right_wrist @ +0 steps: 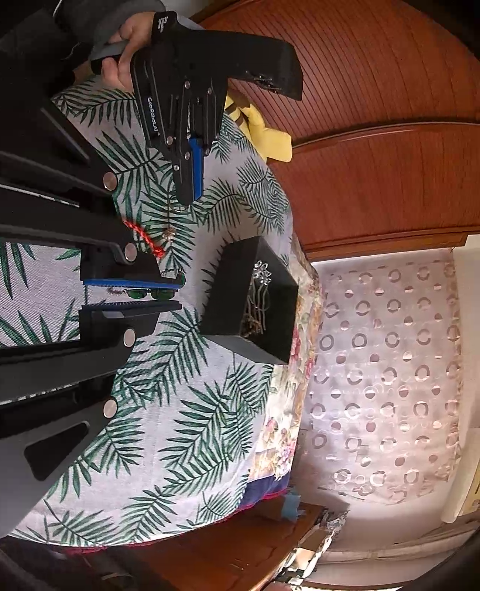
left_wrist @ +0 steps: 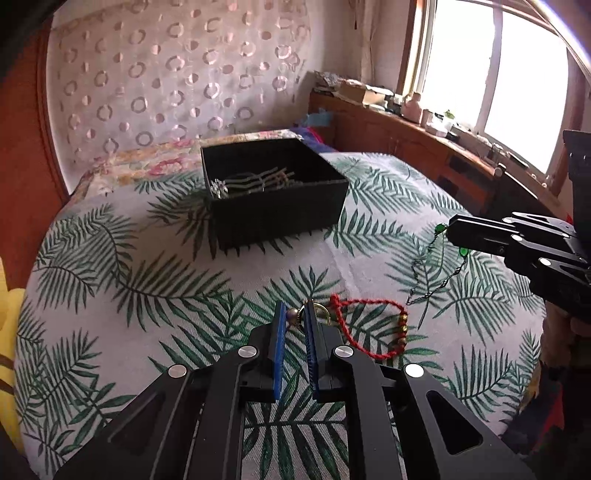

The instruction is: Organize jewelry

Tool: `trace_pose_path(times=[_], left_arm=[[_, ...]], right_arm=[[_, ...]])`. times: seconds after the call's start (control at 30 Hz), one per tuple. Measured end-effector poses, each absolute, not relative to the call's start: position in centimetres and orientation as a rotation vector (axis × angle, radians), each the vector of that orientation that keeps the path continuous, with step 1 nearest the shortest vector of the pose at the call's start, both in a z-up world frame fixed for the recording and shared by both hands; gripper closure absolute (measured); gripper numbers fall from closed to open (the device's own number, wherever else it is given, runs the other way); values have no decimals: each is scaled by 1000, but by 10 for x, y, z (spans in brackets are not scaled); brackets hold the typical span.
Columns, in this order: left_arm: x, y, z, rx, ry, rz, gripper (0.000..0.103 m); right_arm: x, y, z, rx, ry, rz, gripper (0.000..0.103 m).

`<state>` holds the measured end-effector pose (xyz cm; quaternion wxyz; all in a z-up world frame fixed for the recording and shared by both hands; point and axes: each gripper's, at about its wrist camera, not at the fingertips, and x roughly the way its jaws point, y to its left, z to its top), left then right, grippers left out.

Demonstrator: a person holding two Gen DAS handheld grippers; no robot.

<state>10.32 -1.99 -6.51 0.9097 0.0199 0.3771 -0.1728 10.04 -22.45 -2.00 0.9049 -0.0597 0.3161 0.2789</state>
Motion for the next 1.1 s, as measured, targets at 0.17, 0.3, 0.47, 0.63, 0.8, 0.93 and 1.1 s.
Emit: trace_pose_path(times=[0.17,0.3,0.47,0.63,0.8,0.93,1.1], left_arm=[[105,-21,-54,49,748,-351,94],[109,-23,-48,53,736,-342,94],[114,-20,-43,54,724,-332,94],[120,-19,-38,56,714,-321,94],[127,-16,-33,54,705,-311,94],[135,-14,-29,56,698,-300,94],[145,-11,-25,44,698,-299,94]], right_arm=[[107,-219,-12,-141,637,578,96],[114,-215,-3,-152,619,577,96],[131,-208,15,-165,594,575,96],[151,-198,31,-177,570,572,96],[181,-187,38,-175,583,570,96],[209,-181,32,-156,631,572,96],[232,-171,13,-159,690,564,96]])
